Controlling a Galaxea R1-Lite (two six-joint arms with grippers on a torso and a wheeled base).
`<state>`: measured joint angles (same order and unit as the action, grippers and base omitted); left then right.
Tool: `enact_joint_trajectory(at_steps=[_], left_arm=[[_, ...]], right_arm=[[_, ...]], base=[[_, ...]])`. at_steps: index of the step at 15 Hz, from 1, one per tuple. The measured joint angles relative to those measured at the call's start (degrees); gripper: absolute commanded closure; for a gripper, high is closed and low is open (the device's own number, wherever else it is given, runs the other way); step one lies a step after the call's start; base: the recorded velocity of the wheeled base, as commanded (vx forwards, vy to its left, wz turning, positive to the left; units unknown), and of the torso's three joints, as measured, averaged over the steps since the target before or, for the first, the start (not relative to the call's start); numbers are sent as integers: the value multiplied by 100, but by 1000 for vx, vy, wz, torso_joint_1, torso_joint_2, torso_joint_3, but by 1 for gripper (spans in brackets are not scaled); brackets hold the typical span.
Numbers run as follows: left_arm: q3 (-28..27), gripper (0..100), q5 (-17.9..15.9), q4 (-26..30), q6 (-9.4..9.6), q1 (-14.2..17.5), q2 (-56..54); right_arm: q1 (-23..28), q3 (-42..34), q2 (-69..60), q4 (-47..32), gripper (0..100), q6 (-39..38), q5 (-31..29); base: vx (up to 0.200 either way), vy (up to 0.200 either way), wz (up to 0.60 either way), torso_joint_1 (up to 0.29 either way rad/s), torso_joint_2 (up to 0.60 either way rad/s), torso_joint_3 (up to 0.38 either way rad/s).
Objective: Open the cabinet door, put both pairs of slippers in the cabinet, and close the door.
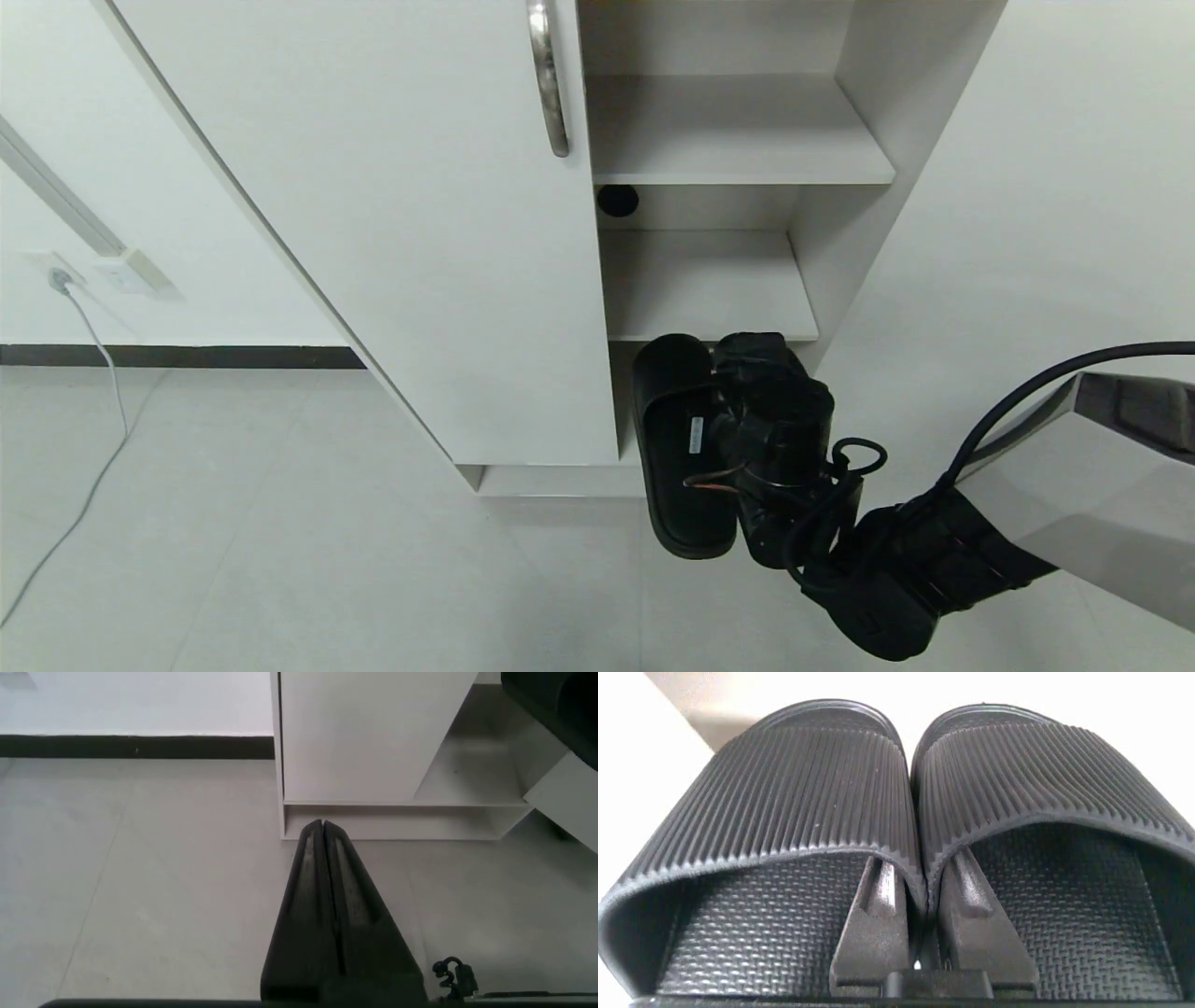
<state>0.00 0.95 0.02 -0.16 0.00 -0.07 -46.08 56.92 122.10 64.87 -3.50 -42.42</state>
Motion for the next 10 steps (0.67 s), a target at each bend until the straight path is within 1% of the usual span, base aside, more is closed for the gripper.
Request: enact_joint_trajectory(at_steps=[1, 2, 3, 8, 10], left_arm=[[0, 100, 0, -2, 0, 0, 0], [0, 100, 0, -2, 0, 0, 0], [0, 100, 0, -2, 0, 0, 0], [0, 100, 0, 0, 0, 0, 0], [0, 100, -6, 5, 0, 0, 0]], right_arm=[[6, -52, 0, 173, 100, 151, -2], [24, -102, 20, 585, 100, 388, -2], [39, -135, 55, 742, 100, 486, -5], [135, -149, 205, 805, 100, 516, -5], [138, -146, 218, 811, 100, 519, -2]], base=[[0, 0, 0, 0, 0, 0], [0, 0, 0, 0, 0, 0], [0, 0, 0, 0, 0, 0], [0, 0, 0, 0, 0, 0], [200, 0, 0, 0, 0, -2]])
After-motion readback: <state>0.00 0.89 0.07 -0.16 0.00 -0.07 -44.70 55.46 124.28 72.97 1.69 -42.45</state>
